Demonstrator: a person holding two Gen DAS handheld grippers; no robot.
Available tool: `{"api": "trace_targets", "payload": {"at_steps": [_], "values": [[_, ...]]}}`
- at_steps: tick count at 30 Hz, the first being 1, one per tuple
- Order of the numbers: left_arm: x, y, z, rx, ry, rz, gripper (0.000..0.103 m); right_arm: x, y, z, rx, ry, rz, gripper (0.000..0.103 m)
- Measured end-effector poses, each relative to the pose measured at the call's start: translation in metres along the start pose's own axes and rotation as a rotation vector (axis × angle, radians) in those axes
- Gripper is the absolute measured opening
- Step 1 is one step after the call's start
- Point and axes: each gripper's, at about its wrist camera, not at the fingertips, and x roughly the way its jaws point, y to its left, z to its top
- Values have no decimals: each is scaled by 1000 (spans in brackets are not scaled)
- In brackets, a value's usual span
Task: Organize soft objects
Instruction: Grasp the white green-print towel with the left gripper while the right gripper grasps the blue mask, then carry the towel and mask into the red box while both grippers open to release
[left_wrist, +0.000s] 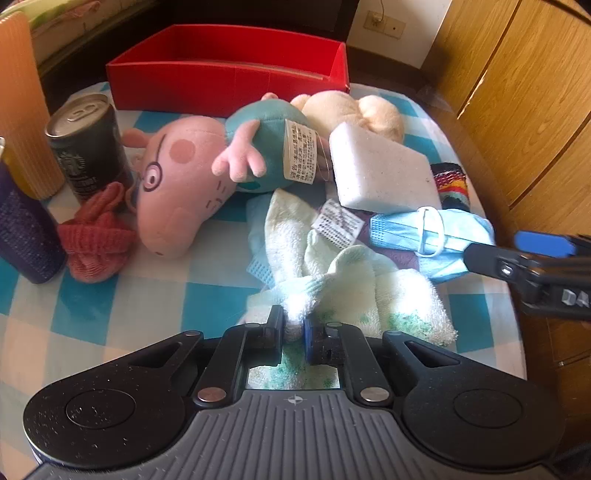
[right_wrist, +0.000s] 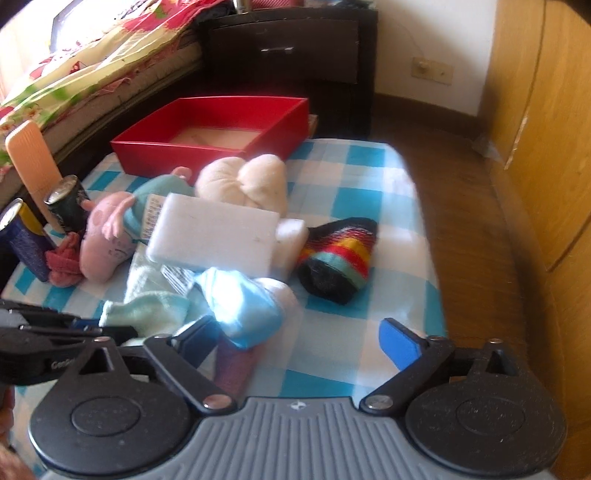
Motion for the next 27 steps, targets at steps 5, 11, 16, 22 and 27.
{"api": "trace_targets", "payload": {"at_steps": [5,11,16,22,27], "values": [[-7,7,-6,5,11,-23,5,25,18,8,-62,57,63,33],[-16,15,-7,-15,8,-66,5,62,30,3,-72,187,112,5],[-27,23,-3,-67,-3,-116,5,50,19,4,24,192,217,0],[-64,25,8,-106,-93,-209,5,9,15,12,95,122,359,0],[-95,28,22,-149,-183,-285,5,-16,5,22,171,56,442,0]]}}
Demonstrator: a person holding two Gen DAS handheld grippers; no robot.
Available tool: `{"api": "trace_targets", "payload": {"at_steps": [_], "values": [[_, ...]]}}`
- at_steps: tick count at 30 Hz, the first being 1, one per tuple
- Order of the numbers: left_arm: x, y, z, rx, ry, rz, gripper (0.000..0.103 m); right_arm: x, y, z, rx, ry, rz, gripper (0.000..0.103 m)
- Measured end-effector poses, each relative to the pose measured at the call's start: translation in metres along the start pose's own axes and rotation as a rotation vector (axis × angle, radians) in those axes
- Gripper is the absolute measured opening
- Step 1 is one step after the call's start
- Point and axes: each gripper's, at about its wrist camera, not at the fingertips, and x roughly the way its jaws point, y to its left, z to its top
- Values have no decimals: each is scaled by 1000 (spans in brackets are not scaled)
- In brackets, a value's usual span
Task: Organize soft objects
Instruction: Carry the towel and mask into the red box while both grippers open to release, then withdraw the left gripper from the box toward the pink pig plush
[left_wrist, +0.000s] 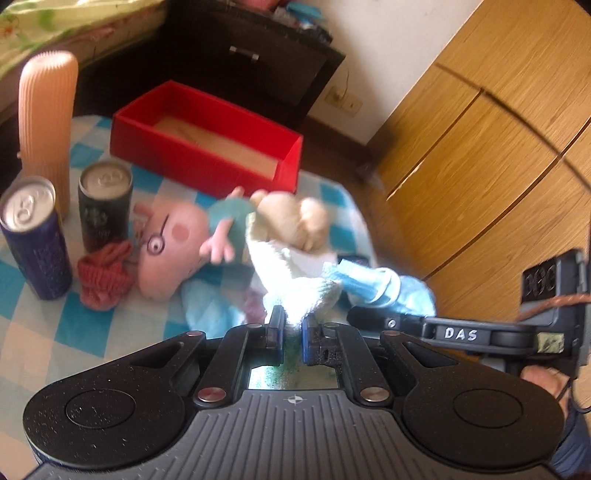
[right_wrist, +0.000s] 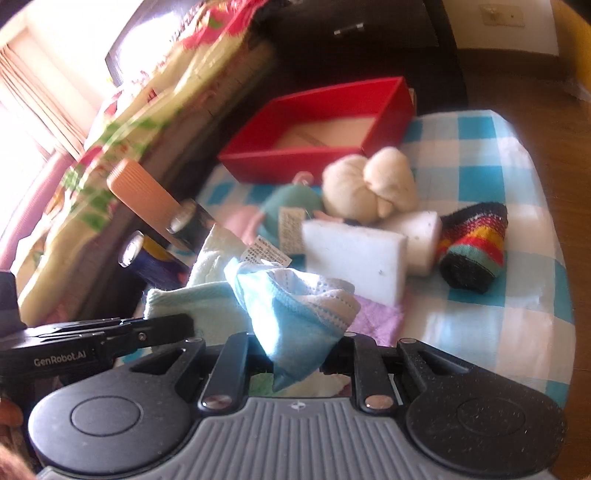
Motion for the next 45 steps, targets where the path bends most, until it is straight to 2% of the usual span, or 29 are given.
{"api": "trace_targets", "payload": {"at_steps": [5,12,17,23,27,30,38,40,42,45], "values": [[-20,-6,22,-20,-85,-38,5,-9,3,9,38,-48,39,0],[-27,-12,66,-30,-191,-47,5,-20,16,36,35,-135,73,0],[-22,-16,105,-26,-261,-34,5,-18,19,71,28,-190,59,0],[7,-10,157,-18,-309,19,6,10,10,125,40,-235,48,0],[40,-3,188,-12,-313,65,6,45,0,157,68,-234,45,0],[69,7,203,-5,-303,121,6,80,-10,177,74,-205,5,0],[128,40,206,-20,-210,234,8,150,-35,200,96,-127,-97,1],[135,43,204,-21,-191,255,13,159,-36,202,83,-115,-134,5],[137,43,201,-15,-183,277,17,168,-35,205,77,-84,-144,22],[131,42,201,-17,-195,285,22,169,-30,205,58,-80,-165,26]]}}
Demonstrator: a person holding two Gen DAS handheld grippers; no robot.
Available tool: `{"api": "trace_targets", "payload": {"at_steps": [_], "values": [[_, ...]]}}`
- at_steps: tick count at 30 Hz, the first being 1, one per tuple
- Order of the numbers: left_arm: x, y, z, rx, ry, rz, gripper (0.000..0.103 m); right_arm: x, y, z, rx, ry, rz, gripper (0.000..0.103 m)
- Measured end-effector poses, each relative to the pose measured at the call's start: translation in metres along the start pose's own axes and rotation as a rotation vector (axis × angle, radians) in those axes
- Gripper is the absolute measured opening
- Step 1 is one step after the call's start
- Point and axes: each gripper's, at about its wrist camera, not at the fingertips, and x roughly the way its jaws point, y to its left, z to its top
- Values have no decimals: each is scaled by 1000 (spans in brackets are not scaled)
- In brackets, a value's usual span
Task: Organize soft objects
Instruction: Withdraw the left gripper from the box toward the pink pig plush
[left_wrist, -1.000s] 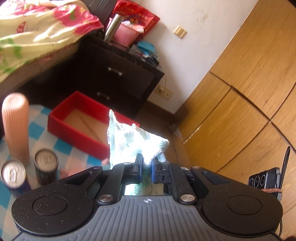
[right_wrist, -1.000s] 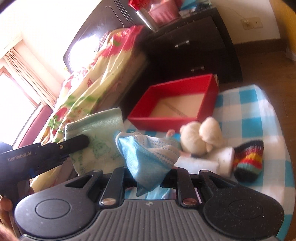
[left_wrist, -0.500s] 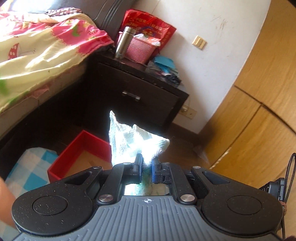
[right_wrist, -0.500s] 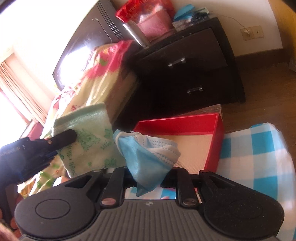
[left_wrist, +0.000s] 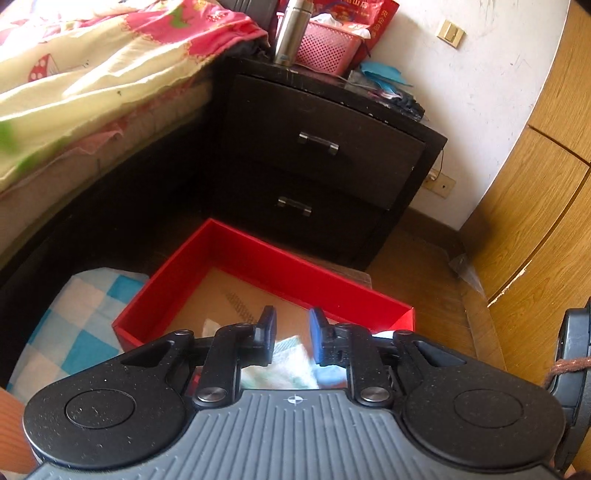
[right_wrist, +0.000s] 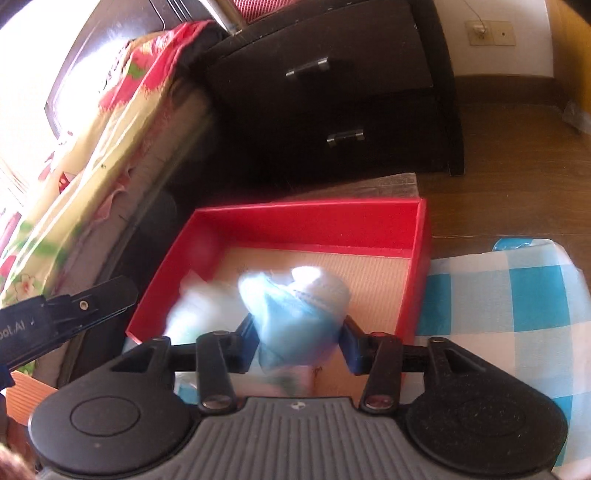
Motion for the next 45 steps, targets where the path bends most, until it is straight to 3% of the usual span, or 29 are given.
{"api": "trace_targets", "payload": {"at_steps": [7,14,18,21,28,31,33,35,40,45], "values": [[-34,5,-18,-11,13,-11,29,-29,1,-12,-9,-21,-14,29],[-70,9,-59,-16,64,-41,40,-71,10,-18,-4,-99,4,29],[-73,11,-83,13,129,-28,39,-95,13,-53,-99,-42,1,31],[-73,12,-98,30,168,-25,39,-102,2,-82,-57,10,28,32],[-92,35,-108,21,178,-19,45,-104,-2,-116,-80,95,13,33],[-85,32,-101,41,168,-34,46,-107,-1,-118,-78,85,17,33],[-72,24,-96,98,196,-75,55,-109,0,-118,-75,89,34,34],[-58,14,-94,146,229,-96,57,-110,1,-119,-95,100,44,36],[-25,-1,-96,291,288,-64,64,-103,5,-127,-265,132,-11,41],[-9,4,-100,279,347,-105,75,-75,6,-134,-444,246,-16,42]]}}
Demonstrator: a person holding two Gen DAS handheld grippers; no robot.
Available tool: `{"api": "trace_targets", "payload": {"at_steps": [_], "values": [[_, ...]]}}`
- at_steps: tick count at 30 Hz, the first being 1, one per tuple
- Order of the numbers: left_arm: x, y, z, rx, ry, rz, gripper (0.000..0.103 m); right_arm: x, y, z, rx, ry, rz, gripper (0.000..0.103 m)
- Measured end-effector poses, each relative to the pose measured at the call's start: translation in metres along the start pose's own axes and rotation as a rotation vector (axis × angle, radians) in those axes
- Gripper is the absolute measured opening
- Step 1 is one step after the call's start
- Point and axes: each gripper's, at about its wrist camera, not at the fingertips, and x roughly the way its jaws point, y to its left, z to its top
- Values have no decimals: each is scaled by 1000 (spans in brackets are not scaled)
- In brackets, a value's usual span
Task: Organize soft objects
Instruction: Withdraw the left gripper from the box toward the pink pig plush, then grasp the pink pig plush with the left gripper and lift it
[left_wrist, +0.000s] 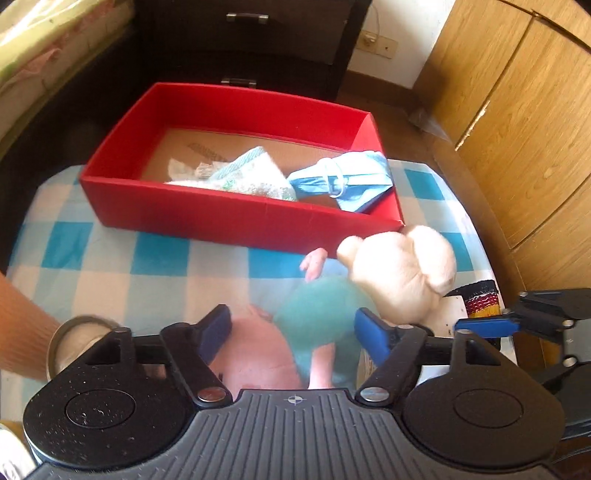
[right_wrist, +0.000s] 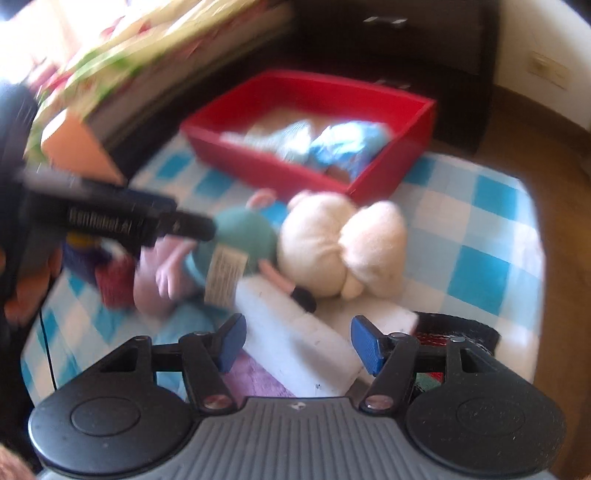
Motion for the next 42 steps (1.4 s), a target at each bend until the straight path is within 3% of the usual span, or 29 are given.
{"api": "trace_targets", "payload": {"at_steps": [5,11,15,19,21,26,32,35,37,42], "values": [[6,-5,-4,84,16,-5,81,27,13,-1,-134,70,6,56],[-1,-3,-7,128,43,-42,82,34,37,-13,-272,84,-52,61],[4,-10,-21,185,80,45,85,32,42,-23,-310,109,-121,43],[-2,-27,-41,265,92,63,90,15,33,-31,-230,126,-150,31],[-7,-37,-53,301,113,56,90,4,26,-37,-175,124,-128,26],[-7,-49,-76,356,137,77,93,-19,12,-48,-5,113,-21,26],[15,-31,-59,161,166,91,89,-8,12,-50,25,108,-80,26],[36,-29,-59,145,213,147,83,7,16,-46,9,119,-102,26],[44,-24,-60,109,227,142,82,13,19,-40,-12,126,-115,29],[36,-21,-58,86,176,136,73,6,22,-32,-103,43,-204,56]]}}
